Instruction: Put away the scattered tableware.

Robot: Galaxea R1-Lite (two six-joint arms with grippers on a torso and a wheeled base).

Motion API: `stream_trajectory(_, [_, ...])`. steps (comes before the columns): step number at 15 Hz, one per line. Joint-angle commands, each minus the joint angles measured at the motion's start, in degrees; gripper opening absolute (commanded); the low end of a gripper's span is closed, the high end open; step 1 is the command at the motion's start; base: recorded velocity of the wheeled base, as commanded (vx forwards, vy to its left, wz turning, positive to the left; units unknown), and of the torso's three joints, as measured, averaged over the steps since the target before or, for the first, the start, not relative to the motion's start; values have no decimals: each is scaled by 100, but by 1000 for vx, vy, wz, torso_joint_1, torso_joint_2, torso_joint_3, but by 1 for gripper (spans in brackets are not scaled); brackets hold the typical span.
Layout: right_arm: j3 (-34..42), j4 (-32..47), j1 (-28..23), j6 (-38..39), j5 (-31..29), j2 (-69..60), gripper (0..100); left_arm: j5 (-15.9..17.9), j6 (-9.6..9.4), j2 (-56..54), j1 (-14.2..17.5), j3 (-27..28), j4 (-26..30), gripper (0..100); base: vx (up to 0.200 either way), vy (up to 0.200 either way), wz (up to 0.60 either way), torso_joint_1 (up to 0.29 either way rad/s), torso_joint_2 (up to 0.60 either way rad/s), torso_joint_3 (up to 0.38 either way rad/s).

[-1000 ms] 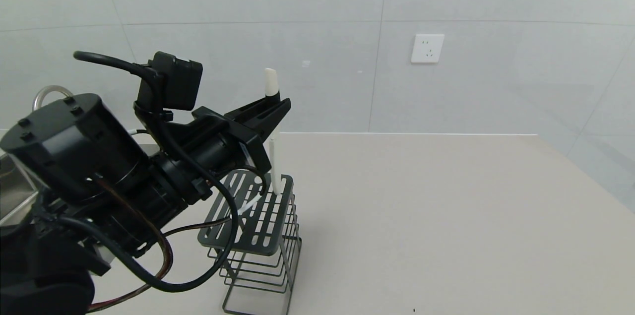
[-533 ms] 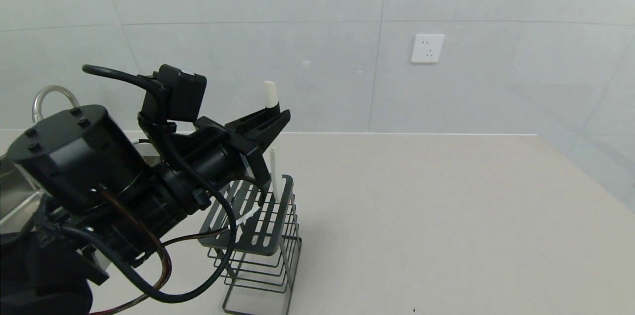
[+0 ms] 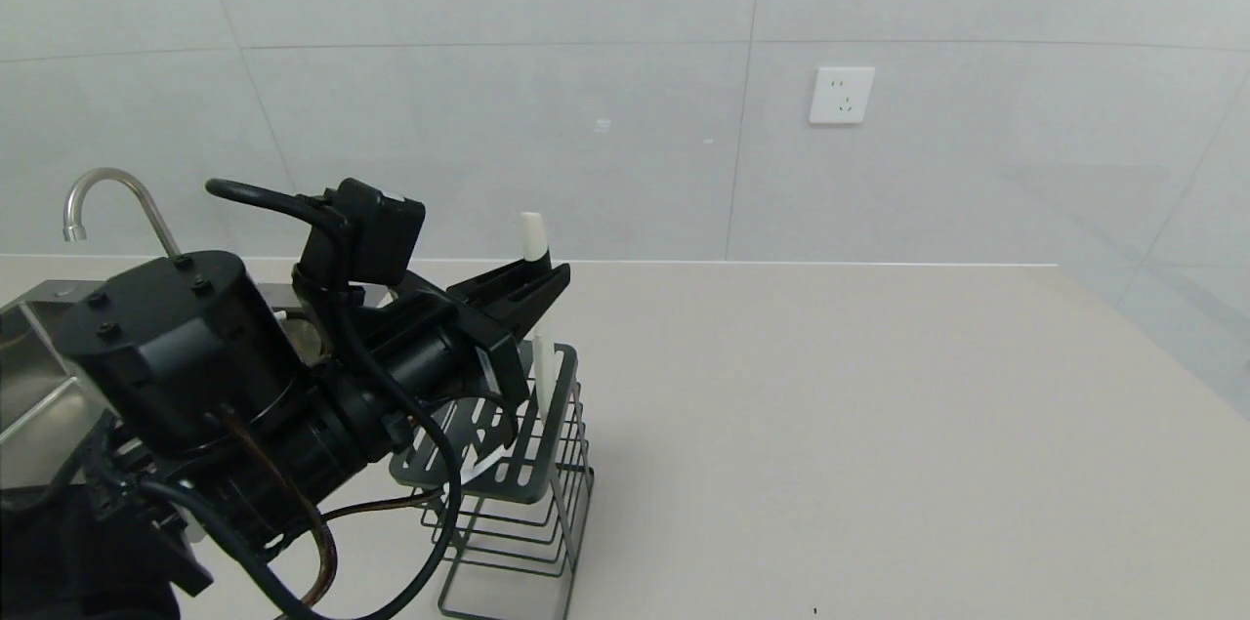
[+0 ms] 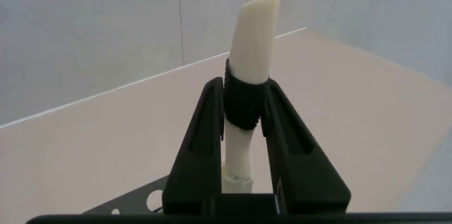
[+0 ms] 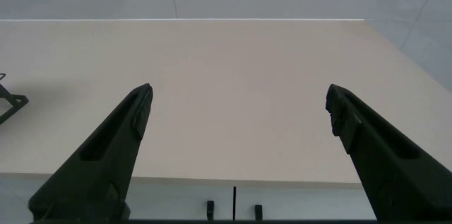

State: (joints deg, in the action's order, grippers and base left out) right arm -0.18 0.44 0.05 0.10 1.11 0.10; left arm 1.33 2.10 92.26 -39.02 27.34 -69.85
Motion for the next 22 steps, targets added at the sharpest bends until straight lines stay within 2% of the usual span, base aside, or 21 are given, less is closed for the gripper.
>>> stream_trajectory(1, [1,0,4,-1,3,8,100,-1,1,126,0,-80,-2,0,0,0,0,0,0,0])
stream_trajectory(14, [1,0,4,-1,3,8,100,-10,1,135,0,-326,-2,0,0,0,0,0,0,0])
stream_trajectory(15, [1,0,4,-1,3,8,100,-1,1,135,9,-300,-2,100,0,0,0,0,0,0])
stream_trajectory(22, [1,0,4,-1,3,8,100,52,-78,29,79,-317,-28,100,0,0,0,0,0,0])
